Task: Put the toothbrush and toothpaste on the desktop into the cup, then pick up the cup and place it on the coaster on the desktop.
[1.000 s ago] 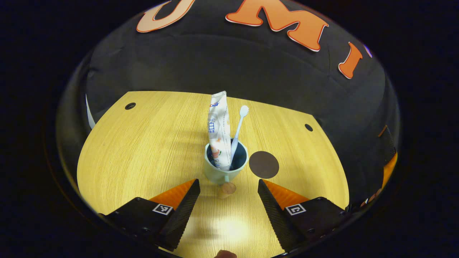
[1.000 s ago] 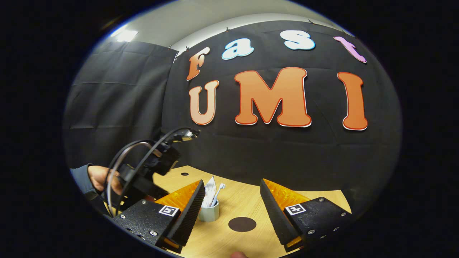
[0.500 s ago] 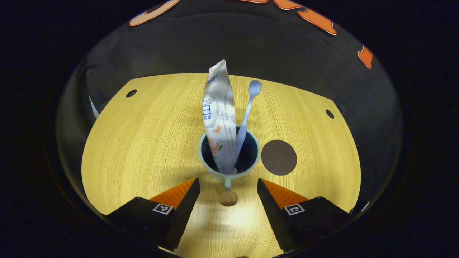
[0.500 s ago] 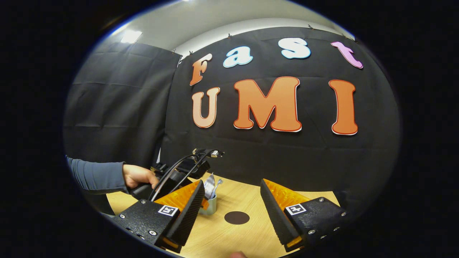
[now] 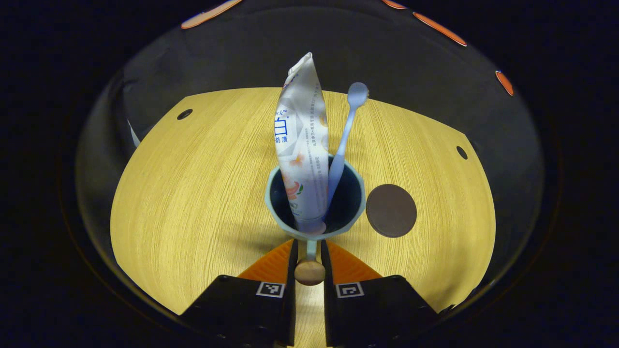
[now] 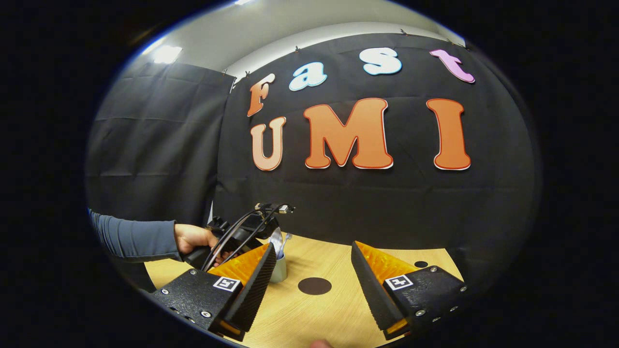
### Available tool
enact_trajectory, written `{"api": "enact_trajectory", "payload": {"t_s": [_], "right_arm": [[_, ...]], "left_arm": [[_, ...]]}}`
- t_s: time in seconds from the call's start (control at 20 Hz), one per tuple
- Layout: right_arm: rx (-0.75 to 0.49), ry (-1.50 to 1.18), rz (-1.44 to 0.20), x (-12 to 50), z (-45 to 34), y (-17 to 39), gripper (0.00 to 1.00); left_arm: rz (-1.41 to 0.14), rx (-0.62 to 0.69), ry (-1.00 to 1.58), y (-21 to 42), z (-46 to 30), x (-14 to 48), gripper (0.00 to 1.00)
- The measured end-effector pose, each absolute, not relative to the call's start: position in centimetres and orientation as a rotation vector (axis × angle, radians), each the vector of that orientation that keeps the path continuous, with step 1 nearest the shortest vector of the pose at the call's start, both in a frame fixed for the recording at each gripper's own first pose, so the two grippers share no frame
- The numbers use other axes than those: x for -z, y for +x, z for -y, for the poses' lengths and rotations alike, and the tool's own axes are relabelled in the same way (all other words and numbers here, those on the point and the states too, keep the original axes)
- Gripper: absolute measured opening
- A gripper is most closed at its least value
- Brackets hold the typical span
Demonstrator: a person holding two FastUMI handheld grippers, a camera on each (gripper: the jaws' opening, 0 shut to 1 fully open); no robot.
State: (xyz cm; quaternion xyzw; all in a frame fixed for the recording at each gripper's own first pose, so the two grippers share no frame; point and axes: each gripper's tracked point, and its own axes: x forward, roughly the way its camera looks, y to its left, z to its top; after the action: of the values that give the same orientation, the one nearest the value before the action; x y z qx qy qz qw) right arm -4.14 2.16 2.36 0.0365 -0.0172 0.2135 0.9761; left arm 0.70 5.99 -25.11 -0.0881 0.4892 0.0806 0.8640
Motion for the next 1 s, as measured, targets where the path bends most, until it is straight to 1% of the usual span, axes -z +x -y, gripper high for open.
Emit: {"api": "enact_trajectory", "payload": {"t_s": [0.25, 0.3, 0.55, 0.65, 1.0], "right_arm": [[-0.396, 0.083, 0.008, -0.7, -0.8, -4.2, 0.93], [-0.396, 0.093, 0.005, -0.7, -0.7, -4.3, 0.93], [-0.371, 0.119, -0.008, -0.1, 0.5, -4.6, 0.93], [-0.361, 0.122, -0.014, 0.2, 1.0, -4.6, 0.93], [-0.317, 0.099, -0.030, 1.0, 3.4, -5.4, 0.93]], "left_arm": [[-0.972, -0.131, -0.171, 0.7, -5.9, 24.3, 0.20], [-0.959, -0.125, -0.158, 0.9, -6.0, 24.2, 0.22], [-0.895, -0.068, -0.093, 1.2, -6.1, 25.2, 0.21], [-0.890, -0.037, -0.084, 1.2, -6.4, 25.0, 0.22], [-0.915, 0.029, -0.062, 0.7, -7.0, 25.0, 0.21]]}}
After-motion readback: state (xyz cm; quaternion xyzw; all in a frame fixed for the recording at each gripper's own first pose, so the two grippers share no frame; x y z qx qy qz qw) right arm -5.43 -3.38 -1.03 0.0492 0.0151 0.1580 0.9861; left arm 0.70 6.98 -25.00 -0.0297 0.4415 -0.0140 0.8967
